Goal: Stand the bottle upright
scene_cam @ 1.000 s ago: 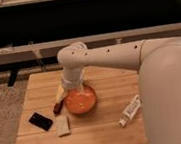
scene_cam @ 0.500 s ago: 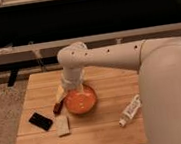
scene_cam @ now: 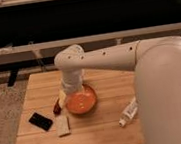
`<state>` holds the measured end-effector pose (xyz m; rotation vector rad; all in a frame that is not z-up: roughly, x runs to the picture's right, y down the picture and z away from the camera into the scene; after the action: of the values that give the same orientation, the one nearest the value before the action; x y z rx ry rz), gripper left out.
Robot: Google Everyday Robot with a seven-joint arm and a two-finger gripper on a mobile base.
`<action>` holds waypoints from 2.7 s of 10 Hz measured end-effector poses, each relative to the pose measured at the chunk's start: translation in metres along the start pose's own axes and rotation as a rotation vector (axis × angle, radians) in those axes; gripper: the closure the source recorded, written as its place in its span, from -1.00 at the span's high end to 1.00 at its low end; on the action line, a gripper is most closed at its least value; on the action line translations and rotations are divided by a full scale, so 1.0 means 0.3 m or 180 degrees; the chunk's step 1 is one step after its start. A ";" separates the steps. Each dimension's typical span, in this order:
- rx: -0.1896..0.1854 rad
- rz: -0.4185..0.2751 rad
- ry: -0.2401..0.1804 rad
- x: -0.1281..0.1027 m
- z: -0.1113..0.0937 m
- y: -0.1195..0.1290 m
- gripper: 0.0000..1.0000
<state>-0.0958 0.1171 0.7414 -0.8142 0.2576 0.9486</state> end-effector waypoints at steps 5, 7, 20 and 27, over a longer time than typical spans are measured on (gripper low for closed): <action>0.0616 -0.0382 0.0009 0.224 0.074 -0.155 0.60; 0.0855 -0.0442 0.0105 0.296 0.114 -0.234 0.60; 0.1479 -0.0255 0.0690 0.656 0.231 -0.565 0.60; 0.0634 0.1123 0.0293 0.766 0.187 -0.403 0.60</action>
<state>0.1261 0.2611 0.7189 -0.6395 0.5805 1.1947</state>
